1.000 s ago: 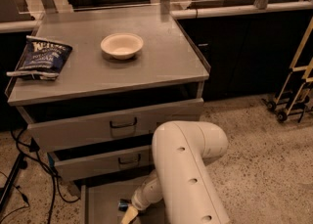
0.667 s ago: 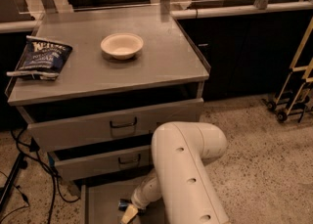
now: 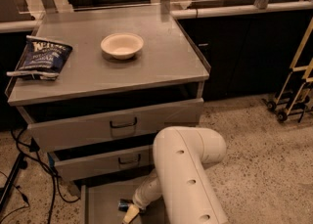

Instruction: Pick redbull can from bottom drawer and place on counter

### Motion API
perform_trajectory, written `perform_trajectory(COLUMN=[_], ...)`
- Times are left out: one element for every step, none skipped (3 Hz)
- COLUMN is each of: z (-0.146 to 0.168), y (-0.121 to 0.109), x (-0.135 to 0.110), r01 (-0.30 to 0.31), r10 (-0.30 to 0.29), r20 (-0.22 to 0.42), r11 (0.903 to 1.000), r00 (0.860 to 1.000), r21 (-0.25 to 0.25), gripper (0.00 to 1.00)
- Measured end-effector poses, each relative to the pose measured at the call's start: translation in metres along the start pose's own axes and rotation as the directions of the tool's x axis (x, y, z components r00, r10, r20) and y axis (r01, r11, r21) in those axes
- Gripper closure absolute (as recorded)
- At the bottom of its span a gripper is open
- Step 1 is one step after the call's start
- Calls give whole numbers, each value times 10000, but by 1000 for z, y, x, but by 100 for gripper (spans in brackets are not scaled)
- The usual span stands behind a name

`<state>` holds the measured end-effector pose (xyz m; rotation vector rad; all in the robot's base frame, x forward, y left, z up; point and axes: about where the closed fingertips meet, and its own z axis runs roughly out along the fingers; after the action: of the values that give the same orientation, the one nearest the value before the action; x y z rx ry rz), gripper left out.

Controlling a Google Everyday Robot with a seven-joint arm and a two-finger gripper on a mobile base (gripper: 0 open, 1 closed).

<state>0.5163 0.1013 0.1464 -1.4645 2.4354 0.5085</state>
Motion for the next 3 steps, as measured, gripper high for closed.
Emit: perform_trajectory(z=[12,25,35], y=[-5,-7,-11], x=[6,10,10], r01=[-114,-230,-423], r10=[114,228,413], r20=[-99,-170,-292], r11=[9999,9997,9985], r00=[9999,9996,9987], r21=[-22,-130,-335], gripper=[0,0,0])
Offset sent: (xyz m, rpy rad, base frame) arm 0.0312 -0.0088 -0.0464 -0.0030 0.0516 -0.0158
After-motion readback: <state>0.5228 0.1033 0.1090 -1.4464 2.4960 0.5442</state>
